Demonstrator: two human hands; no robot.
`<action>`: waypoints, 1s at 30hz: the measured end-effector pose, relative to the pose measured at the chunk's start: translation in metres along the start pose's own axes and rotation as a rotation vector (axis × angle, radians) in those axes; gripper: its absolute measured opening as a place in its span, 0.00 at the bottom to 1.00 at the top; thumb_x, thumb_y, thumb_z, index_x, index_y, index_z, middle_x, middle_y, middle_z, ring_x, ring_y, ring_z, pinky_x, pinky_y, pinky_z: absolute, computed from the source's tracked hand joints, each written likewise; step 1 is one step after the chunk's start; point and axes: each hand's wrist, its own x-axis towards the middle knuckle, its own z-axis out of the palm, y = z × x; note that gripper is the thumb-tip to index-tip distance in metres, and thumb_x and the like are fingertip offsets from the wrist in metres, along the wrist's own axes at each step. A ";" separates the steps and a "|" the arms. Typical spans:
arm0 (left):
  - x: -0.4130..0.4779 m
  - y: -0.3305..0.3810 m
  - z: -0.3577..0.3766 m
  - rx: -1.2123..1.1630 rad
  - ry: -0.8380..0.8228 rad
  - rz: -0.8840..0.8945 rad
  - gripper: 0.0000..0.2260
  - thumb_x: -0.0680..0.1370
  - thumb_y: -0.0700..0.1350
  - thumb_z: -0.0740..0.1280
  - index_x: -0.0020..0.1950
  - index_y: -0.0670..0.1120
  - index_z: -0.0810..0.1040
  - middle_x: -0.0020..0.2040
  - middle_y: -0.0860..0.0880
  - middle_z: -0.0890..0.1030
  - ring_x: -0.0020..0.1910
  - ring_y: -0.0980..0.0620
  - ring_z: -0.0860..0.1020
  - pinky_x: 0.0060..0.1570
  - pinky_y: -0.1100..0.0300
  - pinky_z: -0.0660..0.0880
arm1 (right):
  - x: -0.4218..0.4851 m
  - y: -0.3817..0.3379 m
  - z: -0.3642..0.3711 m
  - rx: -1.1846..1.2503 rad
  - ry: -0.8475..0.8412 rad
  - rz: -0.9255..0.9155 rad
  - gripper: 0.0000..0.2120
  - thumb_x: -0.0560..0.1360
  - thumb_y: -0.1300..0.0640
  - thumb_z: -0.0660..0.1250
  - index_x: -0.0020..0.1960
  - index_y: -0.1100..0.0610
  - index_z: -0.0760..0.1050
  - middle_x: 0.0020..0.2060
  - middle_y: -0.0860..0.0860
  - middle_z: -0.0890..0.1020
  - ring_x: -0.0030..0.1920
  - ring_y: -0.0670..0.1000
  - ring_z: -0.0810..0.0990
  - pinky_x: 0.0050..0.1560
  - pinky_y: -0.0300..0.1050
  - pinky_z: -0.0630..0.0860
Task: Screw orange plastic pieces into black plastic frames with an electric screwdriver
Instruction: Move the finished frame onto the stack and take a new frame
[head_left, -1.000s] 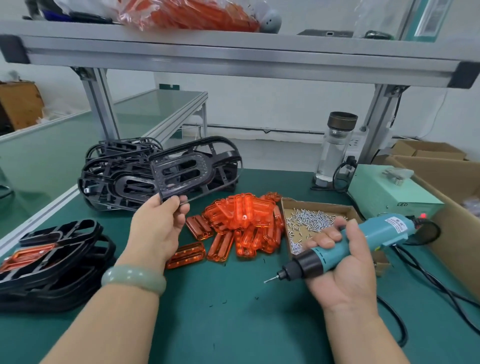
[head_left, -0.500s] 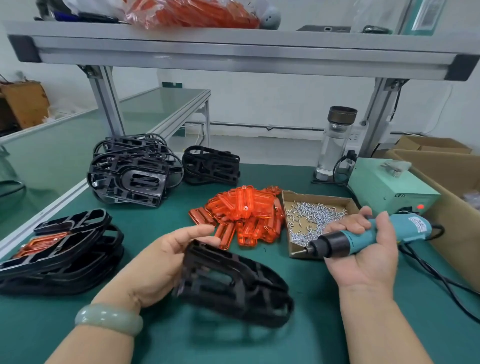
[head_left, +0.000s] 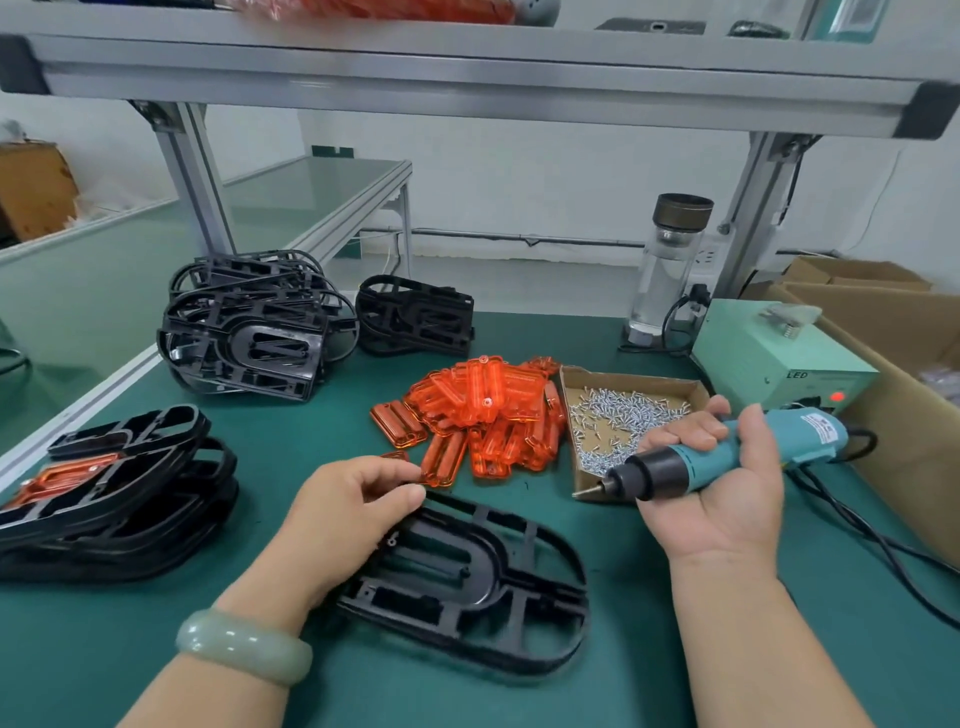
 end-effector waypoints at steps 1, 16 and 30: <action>0.000 0.000 0.003 0.035 0.025 0.010 0.04 0.71 0.47 0.74 0.42 0.57 0.83 0.39 0.58 0.84 0.39 0.63 0.80 0.39 0.72 0.70 | 0.000 0.001 0.000 -0.002 -0.002 0.002 0.07 0.70 0.49 0.66 0.43 0.52 0.71 0.28 0.43 0.70 0.25 0.40 0.70 0.31 0.35 0.71; -0.020 0.018 0.010 0.417 -0.460 0.463 0.43 0.56 0.71 0.69 0.70 0.65 0.62 0.64 0.74 0.57 0.68 0.72 0.50 0.65 0.73 0.48 | -0.002 0.007 -0.001 -0.026 -0.015 0.035 0.07 0.72 0.49 0.65 0.43 0.52 0.72 0.28 0.43 0.70 0.25 0.40 0.70 0.31 0.34 0.70; -0.018 0.019 -0.017 0.297 -0.400 0.367 0.35 0.55 0.68 0.70 0.61 0.70 0.64 0.61 0.75 0.60 0.64 0.78 0.53 0.55 0.85 0.53 | -0.004 0.011 0.001 -0.057 -0.011 0.034 0.07 0.71 0.49 0.65 0.43 0.52 0.71 0.27 0.42 0.70 0.25 0.40 0.70 0.31 0.33 0.70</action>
